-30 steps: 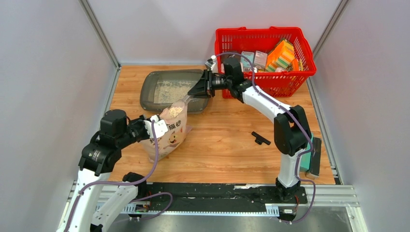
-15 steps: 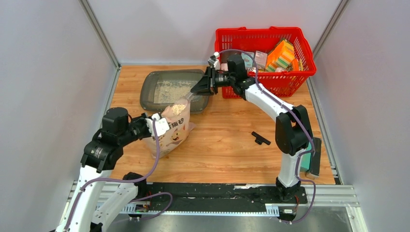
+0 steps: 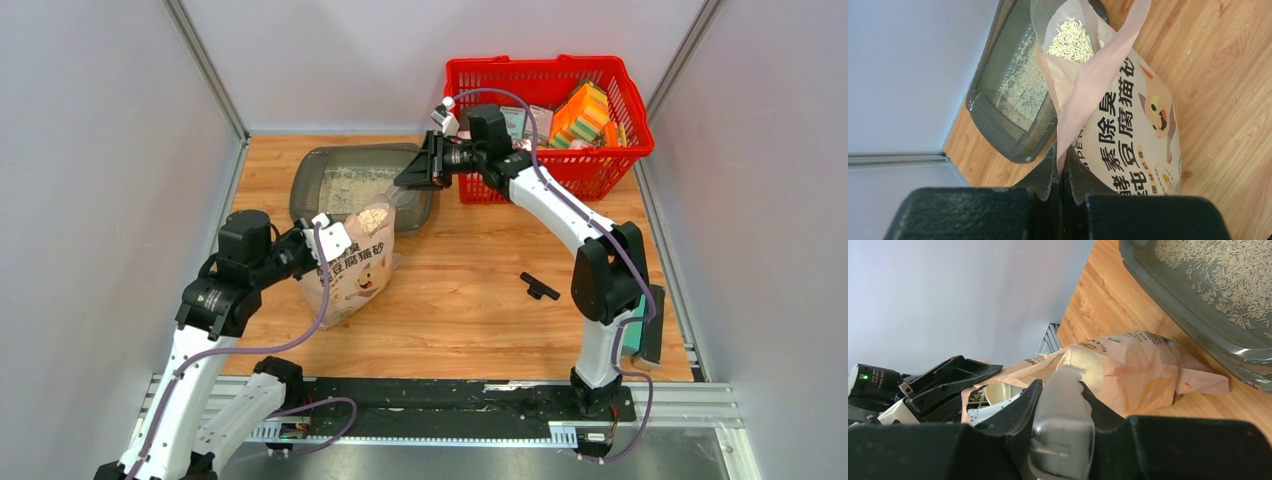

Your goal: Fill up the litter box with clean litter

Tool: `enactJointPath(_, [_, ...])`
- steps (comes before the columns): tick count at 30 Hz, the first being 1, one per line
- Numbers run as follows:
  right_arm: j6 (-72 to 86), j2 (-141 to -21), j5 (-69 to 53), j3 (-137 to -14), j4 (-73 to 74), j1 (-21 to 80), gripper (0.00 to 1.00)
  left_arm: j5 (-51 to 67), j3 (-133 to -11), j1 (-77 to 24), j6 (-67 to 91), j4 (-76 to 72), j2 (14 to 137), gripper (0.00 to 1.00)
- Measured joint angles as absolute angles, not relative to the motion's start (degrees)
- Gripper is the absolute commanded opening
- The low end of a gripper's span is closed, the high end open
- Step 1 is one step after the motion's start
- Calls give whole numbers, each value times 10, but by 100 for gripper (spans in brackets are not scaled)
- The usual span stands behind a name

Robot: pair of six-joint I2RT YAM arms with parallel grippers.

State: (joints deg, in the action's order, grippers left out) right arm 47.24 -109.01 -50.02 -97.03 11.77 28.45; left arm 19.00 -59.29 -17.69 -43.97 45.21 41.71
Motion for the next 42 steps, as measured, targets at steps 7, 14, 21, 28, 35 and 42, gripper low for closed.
enactJointPath(7, [464, -1090, -480, -981, 131, 284, 0, 199, -593, -175, -408, 432, 435, 0])
enactJointPath(14, [465, -1089, -477, -991, 139, 272, 0, 203, -593, -175, -399, 422, 443, 0])
enactJointPath(21, [474, -1084, -479, -991, 139, 258, 0, 202, -593, -175, -399, 421, 444, 0])
enactJointPath(28, [496, -1083, -476, -999, 128, 234, 0, 200, -593, -175, -399, 422, 443, 0])
enactJointPath(35, [528, -1095, -470, -1025, 84, 219, 0, 197, -593, -175, -399, 422, 444, 0])
enactJointPath(42, [540, -1194, -462, -1141, 51, 213, 0, 193, -593, -175, -399, 421, 446, 0])
